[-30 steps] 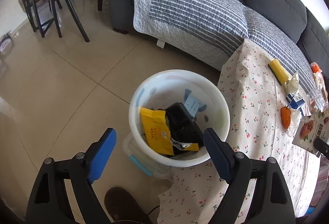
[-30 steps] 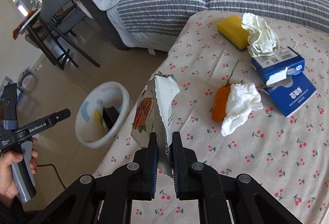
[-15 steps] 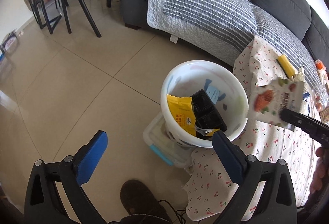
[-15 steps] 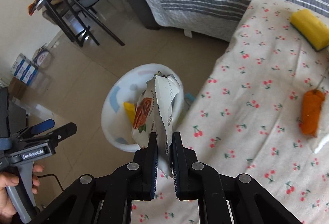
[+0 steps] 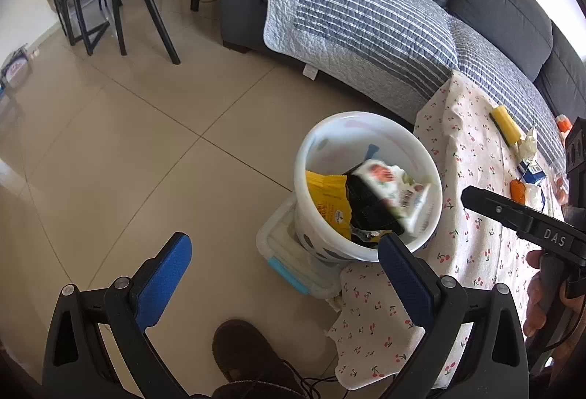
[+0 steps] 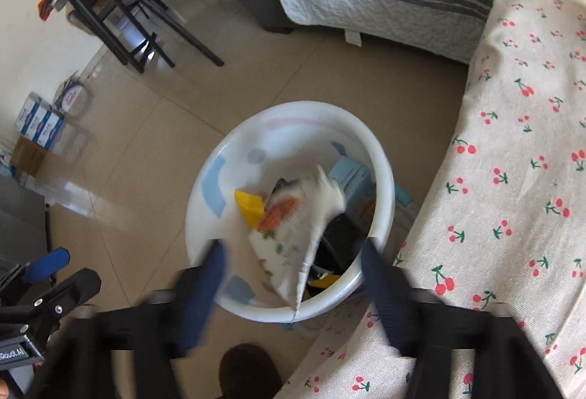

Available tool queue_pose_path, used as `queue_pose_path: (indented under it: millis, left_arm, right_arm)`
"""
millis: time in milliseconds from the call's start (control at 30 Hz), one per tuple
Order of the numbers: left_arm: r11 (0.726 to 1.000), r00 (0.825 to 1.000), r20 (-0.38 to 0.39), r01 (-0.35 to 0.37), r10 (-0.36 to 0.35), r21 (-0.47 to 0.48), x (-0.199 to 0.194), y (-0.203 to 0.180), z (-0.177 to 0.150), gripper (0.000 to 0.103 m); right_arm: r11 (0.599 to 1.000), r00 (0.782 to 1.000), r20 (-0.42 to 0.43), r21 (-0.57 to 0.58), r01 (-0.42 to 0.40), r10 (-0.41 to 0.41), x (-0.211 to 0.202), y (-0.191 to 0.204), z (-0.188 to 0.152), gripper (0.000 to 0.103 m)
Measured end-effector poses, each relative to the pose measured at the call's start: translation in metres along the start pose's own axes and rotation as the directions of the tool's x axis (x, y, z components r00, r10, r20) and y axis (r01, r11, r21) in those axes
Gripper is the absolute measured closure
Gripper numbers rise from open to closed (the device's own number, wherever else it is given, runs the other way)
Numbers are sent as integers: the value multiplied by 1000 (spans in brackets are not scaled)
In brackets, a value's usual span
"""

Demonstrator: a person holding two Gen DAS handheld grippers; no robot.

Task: Collect trash
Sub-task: 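Drop the pecan bag into the white bin with the right gripper, then grasp the white tissue beside the orange peel with the left gripper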

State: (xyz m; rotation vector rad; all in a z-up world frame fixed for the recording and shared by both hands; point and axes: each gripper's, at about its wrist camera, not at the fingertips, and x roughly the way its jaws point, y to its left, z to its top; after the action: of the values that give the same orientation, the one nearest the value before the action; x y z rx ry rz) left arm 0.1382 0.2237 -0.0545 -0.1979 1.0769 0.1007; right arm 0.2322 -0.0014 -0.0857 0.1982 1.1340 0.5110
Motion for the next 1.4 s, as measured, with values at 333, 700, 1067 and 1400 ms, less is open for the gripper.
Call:
queue_pose_path:
  millis: [333, 700, 1067, 1400]
  left_arm:
    - [999, 999, -2, 44, -44, 26, -1, -34, 5, 0]
    - [992, 999, -18, 41, -39, 119, 4, -105, 1, 0]
    - [967, 998, -48, 52, -41, 250, 26, -209, -4, 0]
    - [920, 991, -67, 131, -114, 369, 44, -319, -11, 0]
  right_arm:
    - [994, 994, 45, -25, 102, -101, -58, -24, -15, 18]
    - [966, 963, 79, 43, 254, -257, -137, -107, -45, 10]
    - [916, 916, 94, 140, 376, -390, -196, -200, -73, 4]
    - [860, 891, 7, 266, 436, -454, -235, -271, -104, 4]
